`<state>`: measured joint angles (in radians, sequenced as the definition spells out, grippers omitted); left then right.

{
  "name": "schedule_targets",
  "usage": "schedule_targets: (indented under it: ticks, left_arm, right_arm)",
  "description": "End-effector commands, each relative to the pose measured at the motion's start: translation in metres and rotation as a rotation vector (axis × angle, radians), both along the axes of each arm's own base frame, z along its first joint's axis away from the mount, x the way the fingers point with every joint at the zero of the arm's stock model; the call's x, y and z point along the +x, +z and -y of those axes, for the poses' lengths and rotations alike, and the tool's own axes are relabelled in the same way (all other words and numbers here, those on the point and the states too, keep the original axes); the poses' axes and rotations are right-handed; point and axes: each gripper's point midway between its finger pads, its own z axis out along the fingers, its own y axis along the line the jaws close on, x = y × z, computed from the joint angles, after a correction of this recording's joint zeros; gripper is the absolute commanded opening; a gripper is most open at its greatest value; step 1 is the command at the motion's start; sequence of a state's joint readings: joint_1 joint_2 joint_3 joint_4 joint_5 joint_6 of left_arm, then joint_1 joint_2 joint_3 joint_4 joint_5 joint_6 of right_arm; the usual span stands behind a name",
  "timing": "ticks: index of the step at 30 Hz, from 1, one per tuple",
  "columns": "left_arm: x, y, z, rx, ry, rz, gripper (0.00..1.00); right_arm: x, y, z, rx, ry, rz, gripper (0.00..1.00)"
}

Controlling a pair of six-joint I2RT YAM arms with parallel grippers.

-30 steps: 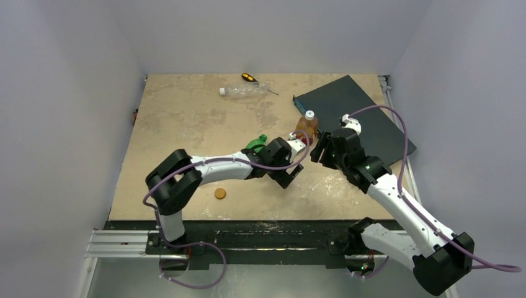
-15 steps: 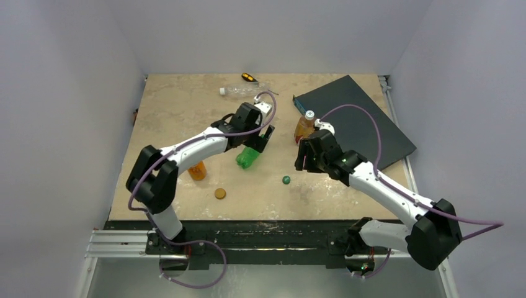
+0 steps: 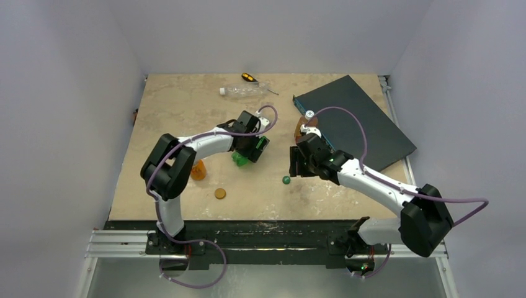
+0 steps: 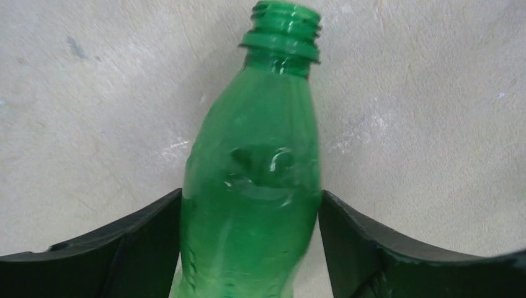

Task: Screw on the bottle caps
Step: Pick up the plastic bottle at the center of the board, then screw the bottle cap onto the plastic bottle.

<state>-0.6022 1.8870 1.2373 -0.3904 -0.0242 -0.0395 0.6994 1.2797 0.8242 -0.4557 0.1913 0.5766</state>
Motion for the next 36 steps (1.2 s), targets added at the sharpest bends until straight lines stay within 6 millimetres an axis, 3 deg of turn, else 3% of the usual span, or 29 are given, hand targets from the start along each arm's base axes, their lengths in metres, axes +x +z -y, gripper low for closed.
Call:
schedule_targets:
  ticks: [1,6,8,11,14,18,23,33,36]
  left_arm:
    - [0.000,0.017,0.009,-0.100,-0.059,0.075,0.65]
    - [-0.008,0.052,0.010,-0.164,-0.134,0.166,0.34]
    - [-0.013,0.076,0.007,-0.194,-0.143,0.228,0.25]
    - [-0.024,0.114,0.004,-0.280,-0.163,0.350,0.20]
    - [-0.032,0.154,-0.001,-0.369,-0.162,0.489,0.02]
    - [-0.043,0.190,-0.010,-0.449,-0.147,0.632,0.00]
    - [-0.058,0.220,-0.016,-0.520,-0.162,0.732,0.00]
    - [-0.075,0.228,-0.021,-0.525,-0.217,0.754,0.00]
    - [-0.080,0.230,-0.021,-0.524,-0.240,0.751,0.00]
  right_arm:
    - [0.008,0.003,-0.010,-0.023,0.059,0.047,0.61]
    - [0.004,-0.007,-0.026,-0.062,0.126,0.052,0.59]
    - [0.003,-0.010,-0.033,-0.070,0.148,0.058,0.59]
    - [0.001,-0.016,-0.043,-0.080,0.180,0.061,0.58]
    - [0.001,-0.025,-0.046,-0.118,0.185,0.053,0.56]
    - [0.003,-0.041,-0.044,-0.187,0.173,0.034,0.52]
    - [0.006,-0.047,-0.043,-0.211,0.144,0.026,0.53]
    - [0.011,-0.056,-0.056,-0.209,0.162,-0.002,0.47]
    - [0.010,-0.057,-0.054,-0.217,0.159,-0.013,0.42]
